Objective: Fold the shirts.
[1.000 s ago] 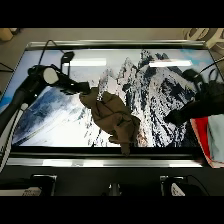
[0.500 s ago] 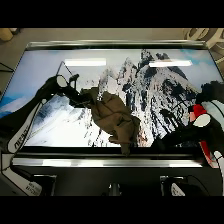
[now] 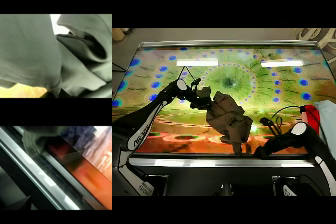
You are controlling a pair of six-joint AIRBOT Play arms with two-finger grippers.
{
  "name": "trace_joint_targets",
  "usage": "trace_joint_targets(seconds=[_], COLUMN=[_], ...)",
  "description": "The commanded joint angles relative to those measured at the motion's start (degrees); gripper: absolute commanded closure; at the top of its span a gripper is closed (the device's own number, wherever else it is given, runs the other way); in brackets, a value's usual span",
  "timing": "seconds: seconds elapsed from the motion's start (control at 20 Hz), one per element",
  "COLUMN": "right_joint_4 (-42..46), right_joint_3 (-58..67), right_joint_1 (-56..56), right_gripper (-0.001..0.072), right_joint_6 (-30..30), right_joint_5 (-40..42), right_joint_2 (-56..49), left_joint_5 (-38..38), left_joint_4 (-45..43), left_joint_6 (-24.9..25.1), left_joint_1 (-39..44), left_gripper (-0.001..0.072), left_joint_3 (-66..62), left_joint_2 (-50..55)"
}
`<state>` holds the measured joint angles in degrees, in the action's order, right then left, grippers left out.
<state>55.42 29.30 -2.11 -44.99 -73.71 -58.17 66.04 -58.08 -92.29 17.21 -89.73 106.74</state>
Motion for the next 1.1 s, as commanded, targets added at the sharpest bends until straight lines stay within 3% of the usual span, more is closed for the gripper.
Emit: trace_joint_targets(seconds=[0.0,0.2,0.45,0.5,0.55,0.6,0.65,0.8,0.9,1.05], right_joint_4=[-4.00,-16.59,-20.79,-20.79,-20.76,-20.68,-19.82,-8.39,7.72,37.40], right_joint_3=[-0.70,-0.68,-0.68,-0.68,-0.57,0.13,1.79,11.76,22.49,41.16], right_joint_1=[-12.98,-19.12,-24.59,-24.85,-24.87,-24.83,-24.83,-24.81,-24.81,-24.83], right_gripper=[0.0014,0.0013,0.0060,0.0241,0.0615,0.0691,0.0691,0.0694,0.0694,0.0694], right_joint_6=[-5.81,-2.43,-1.79,-2.51,-2.54,-2.34,-1.57,-3.52,-10.32,-24.33], right_joint_5=[15.45,19.91,24.28,25.16,25.70,25.64,24.90,22.56,21.68,22.88], right_joint_2=[-1.11,-8.24,-13.05,-13.46,-13.29,-12.85,-11.78,-4.15,3.52,15.08], left_joint_5=[1.31,4.85,5.42,5.68,6.23,6.78,6.86,5.01,4.92,3.02], left_joint_4=[-1.68,-4.33,-5.29,-5.75,-6.58,-7.43,-8.46,-12.55,-16.83,-21.70], left_joint_6=[1.07,3.65,5.57,5.60,5.60,5.97,6.99,8.00,10.29,8.37], left_joint_1=[-0.22,-0.22,-0.22,-0.22,-0.22,-0.22,-0.22,-0.35,-0.35,-0.35], left_gripper=[0.0683,0.0683,0.0683,0.0683,0.0683,0.0684,0.0684,0.0685,0.0684,0.0684], left_joint_3=[-0.24,-0.22,-0.24,-0.22,-0.22,-0.22,-0.24,-1.51,-6.32,-17.97], left_joint_2=[-2.21,-4.57,-7.37,-7.96,-8.48,-9.14,-10.38,-17.97,-24.94,-35.98])
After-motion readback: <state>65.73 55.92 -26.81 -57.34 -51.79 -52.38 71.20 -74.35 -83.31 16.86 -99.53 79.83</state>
